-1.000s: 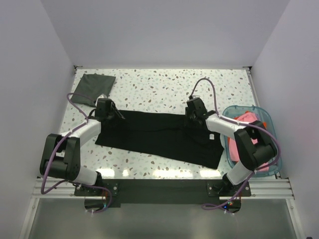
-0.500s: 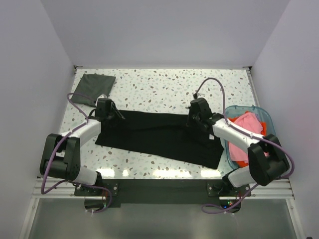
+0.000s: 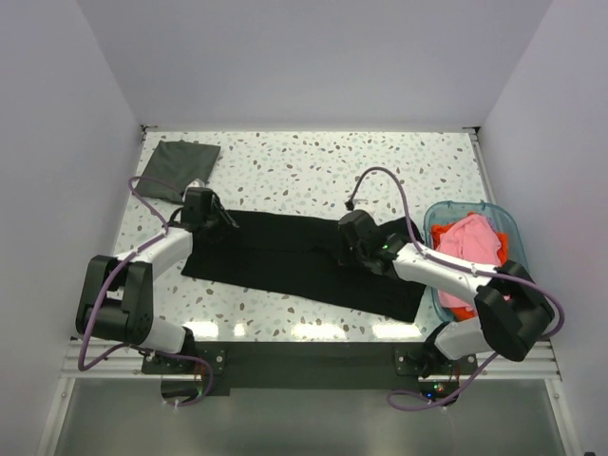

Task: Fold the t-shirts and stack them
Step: Fold the tshirt

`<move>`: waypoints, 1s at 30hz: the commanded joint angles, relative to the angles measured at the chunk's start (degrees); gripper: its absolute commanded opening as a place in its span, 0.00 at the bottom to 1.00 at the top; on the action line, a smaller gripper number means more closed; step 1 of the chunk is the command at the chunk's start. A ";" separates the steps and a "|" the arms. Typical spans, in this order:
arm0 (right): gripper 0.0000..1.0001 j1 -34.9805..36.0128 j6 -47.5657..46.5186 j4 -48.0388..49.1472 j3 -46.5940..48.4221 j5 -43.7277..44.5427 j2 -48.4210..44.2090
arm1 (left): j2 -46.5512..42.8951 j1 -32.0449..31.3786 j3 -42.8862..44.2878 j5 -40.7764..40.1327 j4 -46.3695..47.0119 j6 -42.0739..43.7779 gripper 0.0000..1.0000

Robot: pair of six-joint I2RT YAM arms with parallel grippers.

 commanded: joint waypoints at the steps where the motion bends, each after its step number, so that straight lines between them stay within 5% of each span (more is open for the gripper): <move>1: 0.02 4.20 3.50 -1.20 -0.32 5.87 1.79 | -1.72 -0.23 0.16 1.54 2.42 1.77 0.42; 3: 0.16 5.26 3.51 -3.82 0.64 8.15 2.06 | -1.64 -0.23 -0.27 2.07 2.95 1.86 0.43; 4: 0.34 5.26 3.50 -4.71 0.73 8.86 1.80 | -1.63 -0.32 -0.36 2.42 3.12 2.03 0.43; 8: 0.59 5.26 3.15 -10.24 0.74 14.74 -5.56 | -1.55 -0.76 -0.54 3.48 3.74 2.65 0.45; 13: 0.61 4.83 5.43 -21.67 1.44 24.58 -11.12 | -0.50 -2.60 0.07 4.01 4.27 2.65 0.45; 18: 0.61 0.19 7.28 -24.93 -2.68 25.48 -13.32 | 1.79 -5.33 3.40 2.69 4.27 1.86 0.45; 24: 0.61 -11.51 0.52 -16.34 -3.75 22.05 -14.56 | 5.21 -5.60 9.28 -3.02 -0.98 -0.34 0.45; 30: 0.61 -17.67 -0.98 -11.15 1.96 17.67 -6.30 | 10.04 -5.07 16.24 -9.43 -7.06 -1.04 0.45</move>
